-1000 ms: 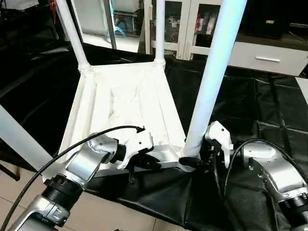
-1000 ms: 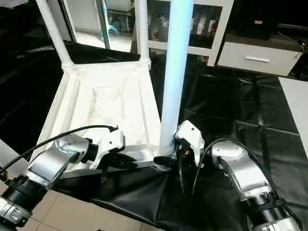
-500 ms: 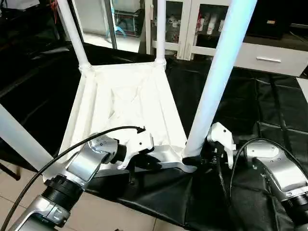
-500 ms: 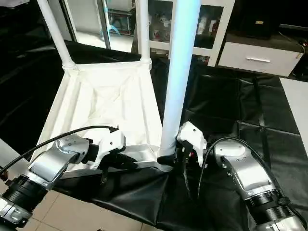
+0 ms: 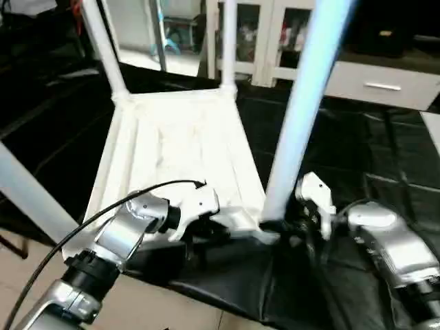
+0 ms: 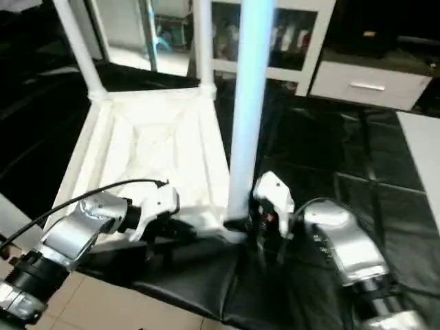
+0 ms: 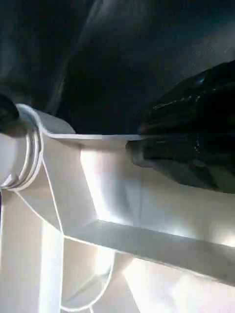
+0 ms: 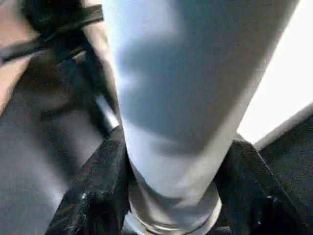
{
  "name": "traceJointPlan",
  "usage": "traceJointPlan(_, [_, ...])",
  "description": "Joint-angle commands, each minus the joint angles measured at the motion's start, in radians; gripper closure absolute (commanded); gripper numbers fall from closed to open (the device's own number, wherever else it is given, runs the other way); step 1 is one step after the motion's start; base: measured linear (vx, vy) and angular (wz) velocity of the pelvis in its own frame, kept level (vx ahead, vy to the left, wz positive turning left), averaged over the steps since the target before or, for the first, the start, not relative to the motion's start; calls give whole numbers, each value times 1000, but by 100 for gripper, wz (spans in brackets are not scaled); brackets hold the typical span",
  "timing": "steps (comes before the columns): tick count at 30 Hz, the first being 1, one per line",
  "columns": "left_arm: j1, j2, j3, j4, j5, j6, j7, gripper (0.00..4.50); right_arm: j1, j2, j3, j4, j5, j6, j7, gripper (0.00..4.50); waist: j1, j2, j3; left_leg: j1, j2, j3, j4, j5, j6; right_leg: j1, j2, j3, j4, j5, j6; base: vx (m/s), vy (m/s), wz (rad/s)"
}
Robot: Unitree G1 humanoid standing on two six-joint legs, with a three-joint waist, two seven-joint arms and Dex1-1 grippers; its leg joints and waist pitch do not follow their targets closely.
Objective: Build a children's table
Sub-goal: Rotate leg to tighten
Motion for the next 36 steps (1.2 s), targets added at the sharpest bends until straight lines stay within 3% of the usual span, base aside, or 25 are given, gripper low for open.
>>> traceJointPlan(1, [-7, -41, -16, 48, 9, 12, 44, 450, 13, 31, -11, 68, -22, 25, -103, 243, -9, -11, -38, 2, 24, -12, -84, -355, 12, 28, -37, 23, -92, -460, -172, 0, 0, 0])
traceJointPlan(3, [-23, -59, -6, 73, 15, 8, 78, 450, 14, 58, -28, 81, -21, 22, -150, 244, -13, -14, -36, 7, 23, -15, -85, -386, 9, 22, -37, 21, -102, -530, -140, -50, 1, -2])
traceJointPlan(4, [-47, -84, 5, 108, 25, 0, 128, 450, 15, 97, -49, 89, -20, 14, -216, 244, -17, -18, -35, 3, 22, -17, -85, -391, 10, 24, -37, 19, -105, -560, -120, 0, 0, 0])
traceJointPlan(5, [-71, -108, 17, 142, 36, -7, 181, 450, 15, 136, -71, 98, -19, 12, -283, 245, -17, -15, -35, 1, 20, -18, -85, -392, 10, 21, -38, 19, -107, -575, -112, 0, 0, 0])
traceJointPlan(6, [-78, -115, 20, 152, 40, -10, 198, 450, 15, 147, -78, 100, -18, 11, -303, 245, -19, -13, -36, 8, 17, -17, -82, -400, 3, 13, -37, 16, -115, -603, -97, 0, 0, 0])
traceJointPlan(8, [-103, -141, 28, 183, 49, -9, 242, 450, 13, 192, -101, 111, -47, -9, -417, 246, -21, -16, -38, -1, 19, -25, -88, -390, -3, 21, -40, 10, -115, -599, -82, 0, 0, 0])
traceJointPlan(11, [-144, -192, 60, 243, 60, -5, 354, 450, 11, 263, -134, 120, -71, -23, -561, 246, -28, -8, -39, 3, 19, -26, -91, -408, -1, 16, -37, 8, -118, -565, -92, 0, 0, 0])
traceJointPlan(12, [-169, -223, 85, 282, 65, 0, 429, 450, 8, 308, -147, 125, -87, -29, -649, 246, -32, -11, -41, 0, 19, -27, -92, -403, -5, 19, -36, 7, -115, -532, -101, 0, 0, 0])
traceJointPlan(13, [-175, -231, 91, 293, 67, 0, 447, 450, 7, 319, -150, 128, -91, -31, -672, 246, -33, -11, -40, 5, 18, -23, -90, -404, -3, 10, -34, 10, -118, -516, -110, 0, 0, 0])
traceJointPlan(14, [-191, -247, 106, 320, 75, -2, 507, 450, 8, 351, -161, 126, -112, -37, -754, 247, -33, -13, -42, 5, 18, -23, -90, -400, 3, 13, -35, 13, -116, -494, -122, 0, 0, 0])
traceJointPlan(16, [-214, -264, 113, 366, 90, -19, 569, 450, 11, 397, -171, 118, -145, -50, -857, 248, -35, -8, -42, 1, 17, -21, -92, -384, 0, 11, -33, 17, -114, -452, -131, 0, 0, 0])
traceJointPlan(17, [-222, -268, 112, 384, 98, -32, 585, 450, 13, 417, -166, 110, -156, -55, -879, 248, -34, -11, -45, -4, 16, -22, -93, -371, 6, 18, -34, 19, -109, -424, -136, 0, 0, 0])
traceJointPlan(20, [-228, -270, 98, 402, 101, -58, 558, 450, 16, 435, -150, 95, -170, -75, -893, 249, -32, -8, -47, -9, 19, -19, -93, -343, 24, 23, -36, 22, -102, -353, -156, 0, 0, 0])
traceJointPlan(25, [-219, -261, 82, 408, 108, -86, 523, 450, 18, 424, -155, 77, -161, -113, -855, 250, -28, -7, -50, -12, 20, -15, -88, -290, 47, 29, -38, 25, -97, -310, -172, 0, 0, 0])
traceJointPlan(28, [-214, -258, 80, 419, 112, -95, 512, 450, 36, 413, -162, 34, -162, -141, -847, 181, -24, -8, -52, -14, 19, -11, -84, -239, 64, 34, -38, 26, -91, -249, -189, 0, 0, 0])
traceJointPlan(30, [-211, -256, 77, 423, 116, -104, 506, 450, 53, 401, -156, -2, -156, -143, -826, 179, -24, -8, -52, -20, 19, -13, -84, -220, 74, 39, -37, 24, -89, -246, -180, 0, 0, 0])
traceJointPlan(31, [-209, -255, 76, 424, 118, -107, 503, 450, 65, 393, -152, -27, -153, -142, -810, 172, -30, -7, -51, -30, 18, -18, -89, -211, 71, 46, -36, 20, -86, -254, -169, 0, 0, 0])
traceJointPlan(32, [-209, -254, 76, 425, 118, -109, 501, 450, 73, 388, -151, -43, -152, -141, -799, 148, -34, -6, -52, -32, 20, -20, -90, -212, 65, 49, -38, 19, -86, -258, -162, 0, 0, 0])
traceJointPlan(34, [-208, -254, 77, 426, 119, -112, 500, 450, 96, 367, -135, -95, -88, -86, -694, 138, -38, -7, -54, -23, 22, -20, -86, -224, 76, 45, -36, 20, -86, -235, -177, 0, 0, 0])
traceJointPlan(36, [-207, -251, 75, 427, 120, -118, 496, 450, 141, 278, -83, -190, -7, 3, -505, 133, -35, -5, -54, -23, 24, -20, -82, -212, 101, 51, -34, 21, -81, -172, -200, 0, 0, 0])
